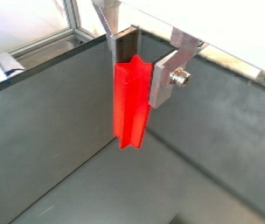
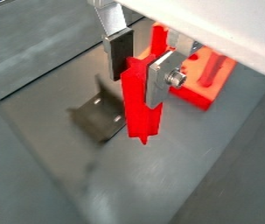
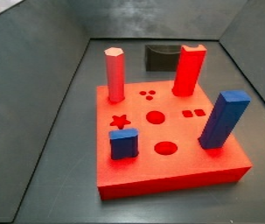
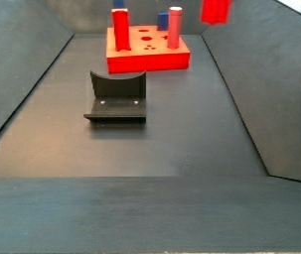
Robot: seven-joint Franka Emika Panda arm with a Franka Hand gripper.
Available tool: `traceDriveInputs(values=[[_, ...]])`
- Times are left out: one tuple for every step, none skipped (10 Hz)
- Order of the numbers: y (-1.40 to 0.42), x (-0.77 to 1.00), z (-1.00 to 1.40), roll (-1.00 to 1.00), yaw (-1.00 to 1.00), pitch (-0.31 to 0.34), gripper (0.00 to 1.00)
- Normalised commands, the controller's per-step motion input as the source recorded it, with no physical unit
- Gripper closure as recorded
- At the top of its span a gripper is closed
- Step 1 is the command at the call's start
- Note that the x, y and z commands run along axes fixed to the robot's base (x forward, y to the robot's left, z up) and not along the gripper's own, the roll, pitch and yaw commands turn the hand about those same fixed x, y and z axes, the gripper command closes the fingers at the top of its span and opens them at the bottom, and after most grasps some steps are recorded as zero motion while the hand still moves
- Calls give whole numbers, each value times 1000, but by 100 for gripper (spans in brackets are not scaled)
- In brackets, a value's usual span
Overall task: Pick up the star object. Move up. Move to above the board. Insert the star object.
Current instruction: Move to above the board.
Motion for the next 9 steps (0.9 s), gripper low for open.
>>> traceDriveInputs(values=[[-1000,137,78,-85,-65,72,100],[-1000,137,80,-37,-19,59,100],[-1000,138,83,-16,3,52,100],[-1000,141,88,-17,3,54,100],[-1000,144,90,-5,7,63,100],[-1000,149,92,-7,9,76,100],[-1000,161,94,-13,6,96,100],[-1000,171,95,2,9,109,100],[-1000,177,97,4,8,119,100]])
